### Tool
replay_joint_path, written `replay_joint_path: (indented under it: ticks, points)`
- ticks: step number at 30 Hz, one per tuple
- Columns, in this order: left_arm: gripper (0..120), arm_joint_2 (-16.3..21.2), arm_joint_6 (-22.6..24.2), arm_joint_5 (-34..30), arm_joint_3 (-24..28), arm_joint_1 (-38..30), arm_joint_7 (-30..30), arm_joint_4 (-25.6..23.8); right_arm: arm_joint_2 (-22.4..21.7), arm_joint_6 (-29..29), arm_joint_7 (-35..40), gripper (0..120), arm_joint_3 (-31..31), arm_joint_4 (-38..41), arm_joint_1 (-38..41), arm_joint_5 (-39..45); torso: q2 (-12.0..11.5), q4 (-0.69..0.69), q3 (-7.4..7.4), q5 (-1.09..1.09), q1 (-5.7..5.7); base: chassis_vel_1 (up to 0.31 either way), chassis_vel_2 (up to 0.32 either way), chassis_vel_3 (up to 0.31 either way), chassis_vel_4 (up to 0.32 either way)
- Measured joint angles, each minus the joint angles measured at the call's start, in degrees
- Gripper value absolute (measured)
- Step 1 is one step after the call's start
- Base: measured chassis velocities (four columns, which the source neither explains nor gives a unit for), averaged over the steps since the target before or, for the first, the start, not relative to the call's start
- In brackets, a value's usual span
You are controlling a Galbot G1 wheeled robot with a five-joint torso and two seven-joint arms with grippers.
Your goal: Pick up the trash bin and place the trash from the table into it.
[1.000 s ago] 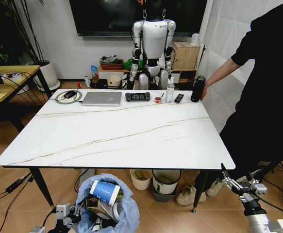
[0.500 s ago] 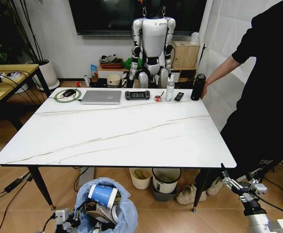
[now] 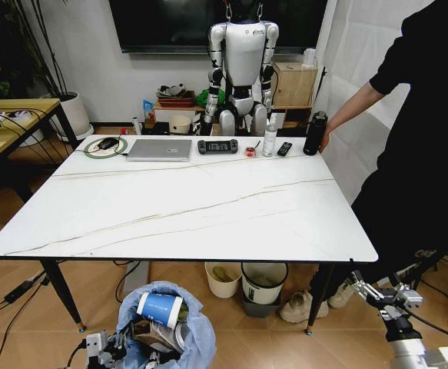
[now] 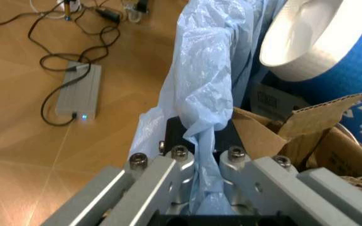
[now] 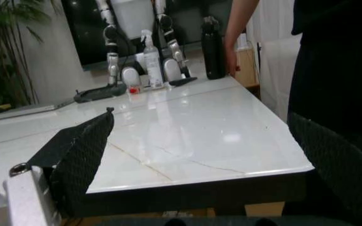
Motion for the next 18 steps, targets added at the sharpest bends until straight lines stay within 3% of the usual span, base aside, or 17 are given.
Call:
replay_joint_path:
  ticks: [8, 18]
  points:
    - [0, 0.14, 0.29, -0.2, 0.1, -1.65, -0.79, 3.94, 0.0, 0.0, 0.0, 100, 0.0, 0.0, 0.0, 0.01, -2.87, 0.0, -1.58, -0.01, -1.28, 0.0, 0.0, 0.0, 0.0]
    - [0, -0.04, 0.38, -0.2, -0.07, -2.22, -0.86, 5.3, 0.0, 0.0, 0.0, 100, 0.0, 0.0, 0.0, 0.01, -5.44, 0.01, -2.99, 0.0, -2.43, 0.0, 0.0, 0.0, 0.0]
